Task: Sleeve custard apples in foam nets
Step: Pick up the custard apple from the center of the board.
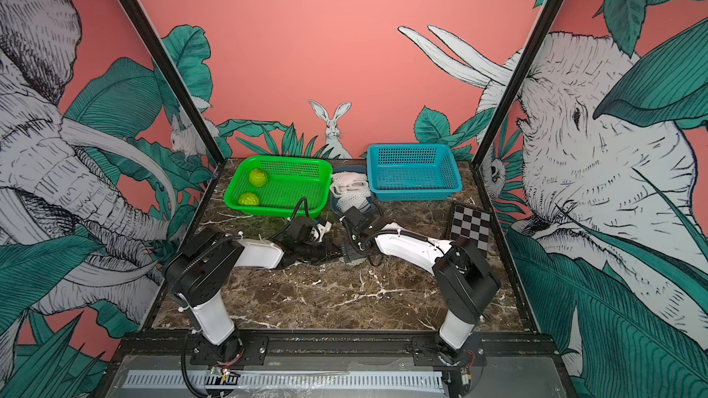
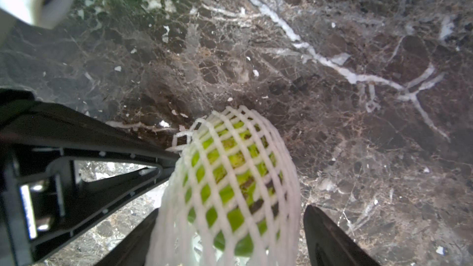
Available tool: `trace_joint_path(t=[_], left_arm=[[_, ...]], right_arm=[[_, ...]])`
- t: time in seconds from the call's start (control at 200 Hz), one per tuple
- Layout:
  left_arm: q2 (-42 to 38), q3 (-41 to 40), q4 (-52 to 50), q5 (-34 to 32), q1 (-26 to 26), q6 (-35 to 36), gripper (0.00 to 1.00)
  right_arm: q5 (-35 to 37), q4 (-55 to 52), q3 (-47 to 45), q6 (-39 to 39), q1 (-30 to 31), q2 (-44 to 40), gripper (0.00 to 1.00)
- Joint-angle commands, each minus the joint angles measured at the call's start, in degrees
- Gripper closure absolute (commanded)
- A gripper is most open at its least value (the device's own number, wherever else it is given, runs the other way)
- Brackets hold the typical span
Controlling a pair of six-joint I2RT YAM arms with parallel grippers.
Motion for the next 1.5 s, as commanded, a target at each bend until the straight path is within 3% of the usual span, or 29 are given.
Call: trace_joint_path(t=[0.0,0.695,1.015,1.495], left_arm=[[-0.8,1.0,1.2,0.2,-0.5,-0.2,1.0],[1.0,1.1,1.6,-0.1,-0.4,-0.5,1.0],[-1.3,0.2,0.0,-0.6,-0.4,-0.3,0.73],[-10.3,-4.9,-4.0,-5.2,0.8,-0.6,0.7]], right_arm=[[1.5,-0.1,1.7,0.8,0.3,1.8,0.16],[2.9,0.7,4.0,-0.5,0.0,7.3,0.2],[3.5,0.6,4.2,-1.3,-0.1,8.1,0.2],[4.5,-0.8,6.2,-3.0,-0.1,8.5,0.16]])
